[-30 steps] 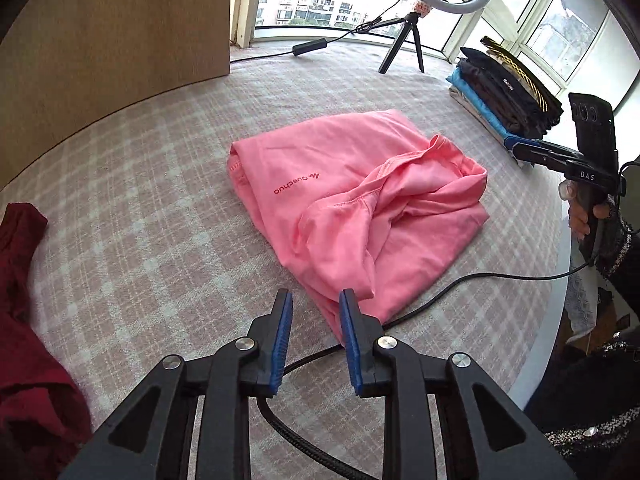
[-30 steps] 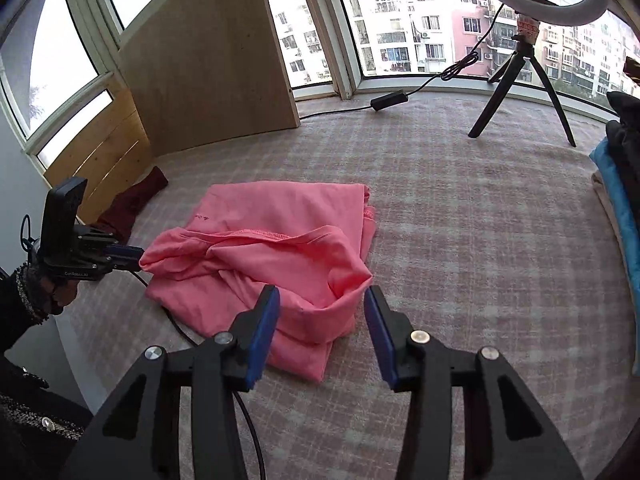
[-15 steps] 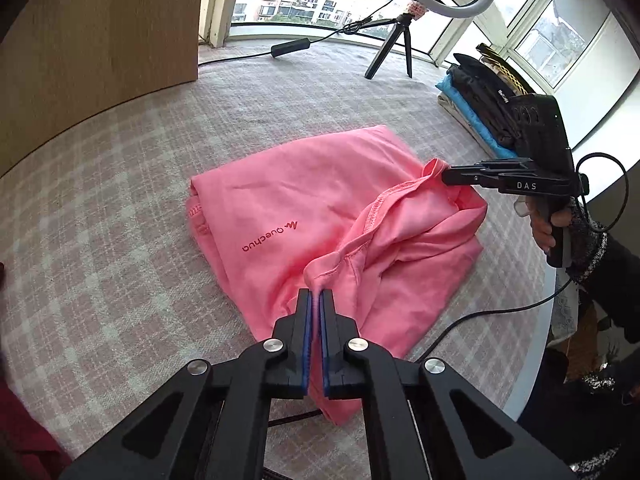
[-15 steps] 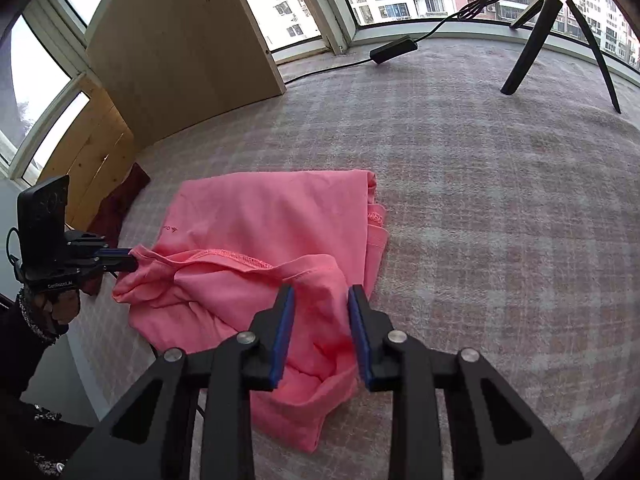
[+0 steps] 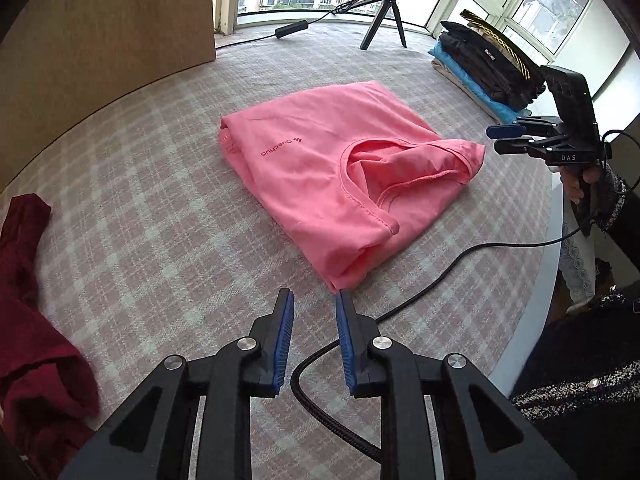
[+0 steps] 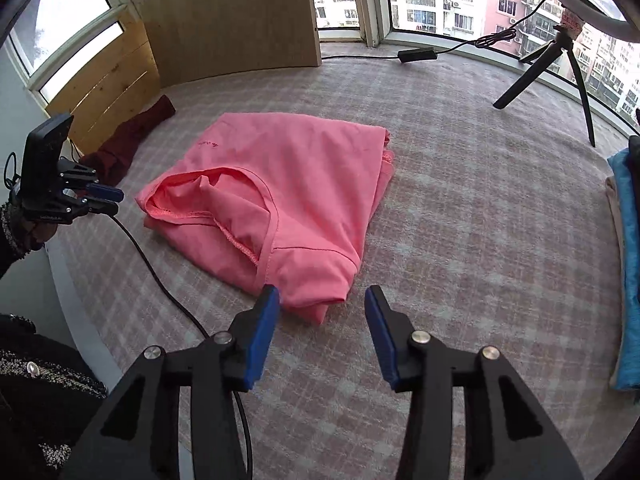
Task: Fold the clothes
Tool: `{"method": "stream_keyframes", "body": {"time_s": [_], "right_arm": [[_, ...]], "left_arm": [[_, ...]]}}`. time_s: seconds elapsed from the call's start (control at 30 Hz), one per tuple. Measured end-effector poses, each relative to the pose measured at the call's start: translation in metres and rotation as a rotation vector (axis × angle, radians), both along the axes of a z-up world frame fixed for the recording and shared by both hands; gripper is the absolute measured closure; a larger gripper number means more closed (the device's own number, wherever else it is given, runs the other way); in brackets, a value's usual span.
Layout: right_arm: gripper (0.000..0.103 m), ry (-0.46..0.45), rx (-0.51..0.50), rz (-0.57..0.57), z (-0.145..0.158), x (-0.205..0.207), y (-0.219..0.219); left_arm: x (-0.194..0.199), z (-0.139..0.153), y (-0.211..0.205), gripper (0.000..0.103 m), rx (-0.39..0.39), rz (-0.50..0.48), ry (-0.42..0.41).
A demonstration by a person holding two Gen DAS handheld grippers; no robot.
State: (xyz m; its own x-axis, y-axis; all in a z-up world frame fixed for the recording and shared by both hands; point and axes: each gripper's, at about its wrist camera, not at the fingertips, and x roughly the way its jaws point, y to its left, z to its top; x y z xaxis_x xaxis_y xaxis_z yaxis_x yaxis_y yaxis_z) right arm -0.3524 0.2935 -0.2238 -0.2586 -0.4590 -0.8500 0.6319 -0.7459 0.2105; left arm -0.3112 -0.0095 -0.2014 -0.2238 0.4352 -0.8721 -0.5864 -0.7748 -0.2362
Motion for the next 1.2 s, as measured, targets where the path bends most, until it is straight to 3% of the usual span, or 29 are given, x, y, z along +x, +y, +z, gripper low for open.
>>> {"method": "stream_keyframes", "body": {"time_s": [0.1,0.23,0.43,0.67,0.7,0.73,0.8,0.9,1.0,1.07,1.1,1.17,1.2], "right_arm": [[0.059,-0.007,-0.02,0.007,0.001,-0.002,-0.008],[0.059,0.011,-0.002,0.13,0.003,0.022,-0.038],[0.059,0.002,-0.145,0.307,0.01,0.041,-0.117],[0.059,-0.077,-0.103,0.445,-0.024,0.031,-0.197],[0.063,-0.096,-0.099,0.45,-0.027,0.028,-0.201],[0.078,-0.114,-0.094,0.454,-0.03,0.026,-0.205],[0.099,-0.159,-0.082,0.455,-0.033,0.02,-0.209],[0.099,-0.276,-0.188,0.433,-0.022,0.008,-0.204],[0.097,-0.448,-0.334,0.362,-0.021,-0.003,-0.194],[0.086,-0.542,-0.3,0.324,-0.036,-0.001,-0.189],[0.072,-0.552,-0.267,0.301,-0.039,0.002,-0.181],[0.072,-0.552,-0.231,0.246,-0.038,0.007,-0.159],[0.072,-0.523,-0.264,0.206,-0.029,0.007,-0.138]], "left_arm": [[0.004,0.003,0.018,0.078,-0.018,-0.056,0.055],[0.007,-0.001,0.042,0.073,-0.059,-0.122,0.106],[0.001,-0.015,0.037,0.073,-0.092,-0.111,0.094],[-0.011,-0.028,0.031,0.073,-0.014,-0.048,0.059],[-0.011,-0.028,0.033,0.074,-0.012,-0.046,0.066],[-0.012,-0.028,0.034,0.08,-0.01,-0.044,0.072],[-0.014,-0.025,0.036,0.101,-0.017,-0.038,0.091],[-0.014,-0.011,0.032,0.101,-0.037,-0.036,0.138],[-0.011,-0.018,0.031,0.096,-0.065,-0.079,0.094],[-0.007,-0.027,0.029,0.096,-0.126,-0.097,0.066],[-0.005,-0.027,0.026,0.096,-0.151,-0.101,0.068],[-0.001,-0.019,0.019,0.095,-0.167,-0.089,0.081],[0.0,-0.011,0.017,0.093,-0.157,-0.076,0.087]]}}
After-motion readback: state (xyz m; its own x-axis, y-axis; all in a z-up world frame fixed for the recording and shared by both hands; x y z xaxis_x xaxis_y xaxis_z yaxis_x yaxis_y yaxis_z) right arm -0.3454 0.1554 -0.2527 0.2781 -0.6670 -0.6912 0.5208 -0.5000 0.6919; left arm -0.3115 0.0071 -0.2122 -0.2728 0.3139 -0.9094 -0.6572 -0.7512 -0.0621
